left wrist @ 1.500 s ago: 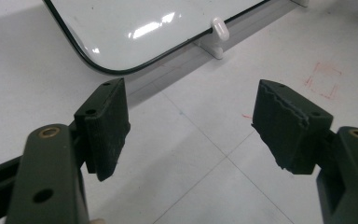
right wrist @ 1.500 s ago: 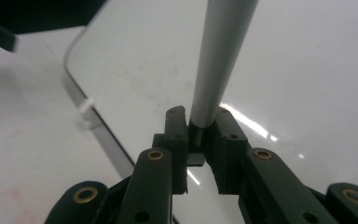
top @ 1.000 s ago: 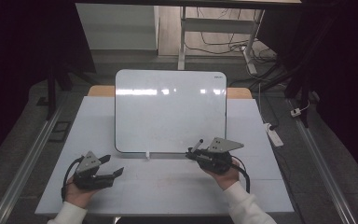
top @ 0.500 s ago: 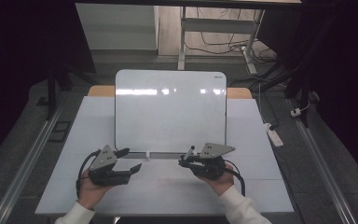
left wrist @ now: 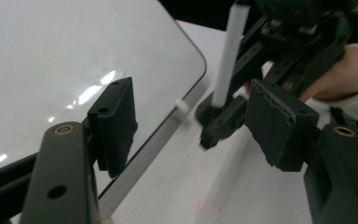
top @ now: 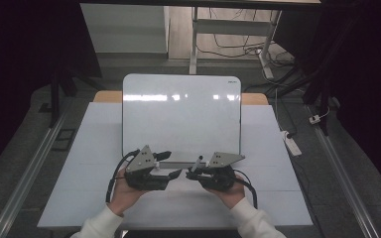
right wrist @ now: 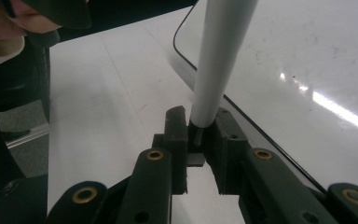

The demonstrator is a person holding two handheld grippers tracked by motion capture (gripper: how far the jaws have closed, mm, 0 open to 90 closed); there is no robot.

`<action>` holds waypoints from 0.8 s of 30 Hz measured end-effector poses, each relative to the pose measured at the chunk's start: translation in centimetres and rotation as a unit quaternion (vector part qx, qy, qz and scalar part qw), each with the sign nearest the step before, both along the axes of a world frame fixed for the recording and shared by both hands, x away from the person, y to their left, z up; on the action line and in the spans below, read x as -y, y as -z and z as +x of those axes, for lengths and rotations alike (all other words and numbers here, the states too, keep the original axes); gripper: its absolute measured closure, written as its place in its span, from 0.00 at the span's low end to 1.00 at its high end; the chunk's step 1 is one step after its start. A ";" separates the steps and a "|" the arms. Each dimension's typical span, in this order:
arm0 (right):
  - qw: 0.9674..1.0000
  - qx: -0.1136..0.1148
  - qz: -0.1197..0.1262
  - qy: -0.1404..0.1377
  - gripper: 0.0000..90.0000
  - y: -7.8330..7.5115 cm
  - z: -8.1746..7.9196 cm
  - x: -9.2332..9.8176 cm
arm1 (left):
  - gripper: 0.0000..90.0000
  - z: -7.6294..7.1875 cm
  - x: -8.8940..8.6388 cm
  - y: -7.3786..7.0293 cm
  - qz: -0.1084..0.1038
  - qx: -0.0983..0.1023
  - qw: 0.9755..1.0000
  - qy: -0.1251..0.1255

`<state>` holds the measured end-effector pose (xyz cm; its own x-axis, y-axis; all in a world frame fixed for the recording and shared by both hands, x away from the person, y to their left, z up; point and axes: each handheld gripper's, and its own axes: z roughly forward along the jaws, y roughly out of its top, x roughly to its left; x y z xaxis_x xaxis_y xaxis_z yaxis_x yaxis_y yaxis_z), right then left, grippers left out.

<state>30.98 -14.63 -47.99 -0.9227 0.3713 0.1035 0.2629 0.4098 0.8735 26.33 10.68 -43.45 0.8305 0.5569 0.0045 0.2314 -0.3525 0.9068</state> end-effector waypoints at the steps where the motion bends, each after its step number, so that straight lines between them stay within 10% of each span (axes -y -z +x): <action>1: 1.000 -0.001 0.000 0.000 0.86 0.0 0.0 -0.1 | 0.39 0.0 0.3 -0.1 -0.002 0.000 1.000 0.002; 24: 1.000 -0.012 -0.003 -0.012 0.86 0.2 -0.1 -1.0 | 0.88 1.1 3.5 0.5 0.019 -0.001 0.999 0.036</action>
<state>30.86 -13.66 -48.22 -0.9287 0.3496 0.1234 0.2737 0.4221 0.8642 27.44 7.14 -44.00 0.8689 0.4945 0.0217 0.2064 -0.4019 0.8921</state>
